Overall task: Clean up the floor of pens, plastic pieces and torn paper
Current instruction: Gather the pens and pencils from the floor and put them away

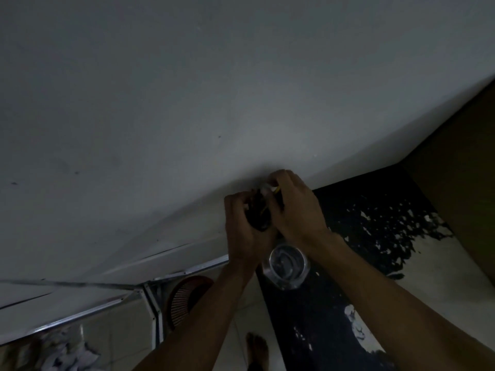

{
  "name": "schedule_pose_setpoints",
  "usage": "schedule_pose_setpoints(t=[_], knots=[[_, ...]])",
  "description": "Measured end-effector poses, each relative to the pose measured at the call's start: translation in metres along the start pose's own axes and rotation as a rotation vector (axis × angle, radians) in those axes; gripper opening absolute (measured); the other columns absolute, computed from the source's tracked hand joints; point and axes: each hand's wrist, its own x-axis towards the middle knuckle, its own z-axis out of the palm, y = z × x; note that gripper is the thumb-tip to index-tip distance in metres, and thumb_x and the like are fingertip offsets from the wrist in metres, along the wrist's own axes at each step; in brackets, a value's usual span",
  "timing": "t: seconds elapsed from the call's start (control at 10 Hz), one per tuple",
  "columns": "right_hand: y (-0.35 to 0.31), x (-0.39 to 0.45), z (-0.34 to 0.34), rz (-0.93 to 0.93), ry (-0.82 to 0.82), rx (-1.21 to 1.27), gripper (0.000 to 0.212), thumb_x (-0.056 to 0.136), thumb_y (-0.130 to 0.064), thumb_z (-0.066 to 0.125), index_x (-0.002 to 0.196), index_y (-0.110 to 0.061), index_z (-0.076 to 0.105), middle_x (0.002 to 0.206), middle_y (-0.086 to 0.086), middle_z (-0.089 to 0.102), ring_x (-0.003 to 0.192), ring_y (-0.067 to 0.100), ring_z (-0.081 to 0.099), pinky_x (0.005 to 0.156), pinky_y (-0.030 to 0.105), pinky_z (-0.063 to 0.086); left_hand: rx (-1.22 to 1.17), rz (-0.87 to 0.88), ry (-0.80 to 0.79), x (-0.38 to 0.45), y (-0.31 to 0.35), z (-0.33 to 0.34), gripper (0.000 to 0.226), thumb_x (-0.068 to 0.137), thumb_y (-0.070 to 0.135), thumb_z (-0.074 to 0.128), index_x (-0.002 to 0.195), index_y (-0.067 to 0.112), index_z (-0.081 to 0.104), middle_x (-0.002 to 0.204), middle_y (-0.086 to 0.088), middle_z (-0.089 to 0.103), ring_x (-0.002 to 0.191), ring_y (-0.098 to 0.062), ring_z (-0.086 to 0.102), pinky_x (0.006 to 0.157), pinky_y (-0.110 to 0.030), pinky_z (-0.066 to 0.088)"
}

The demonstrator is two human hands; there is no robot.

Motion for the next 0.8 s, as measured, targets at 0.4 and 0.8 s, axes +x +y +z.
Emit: schedule_pose_setpoints(t=[0.4,0.8], knots=[[0.008,-0.005,-0.011,0.108,0.288,0.055,0.03,0.093,-0.027,0.06,0.117,-0.009,0.059,0.113,0.004,0.056,0.106,0.013,0.051,0.086,0.017,0.04,0.014,0.023,-0.155,-0.008,-0.025,-0.004,0.08,0.075,0.036,0.072,0.142,0.038,0.029,0.138,0.01,0.045,0.127,-0.011,0.044,0.103,-0.039,0.043],[0.015,-0.003,-0.007,0.375,-0.137,0.297,0.037,0.102,-0.042,0.03,0.097,-0.012,0.05,0.076,0.0,0.06,0.07,0.016,0.059,0.062,0.031,0.048,-0.067,-0.114,-0.271,-0.005,-0.045,0.004,0.08,0.078,0.027,0.077,0.144,0.016,0.033,0.141,-0.001,0.045,0.127,-0.008,0.045,0.105,-0.021,0.038]])
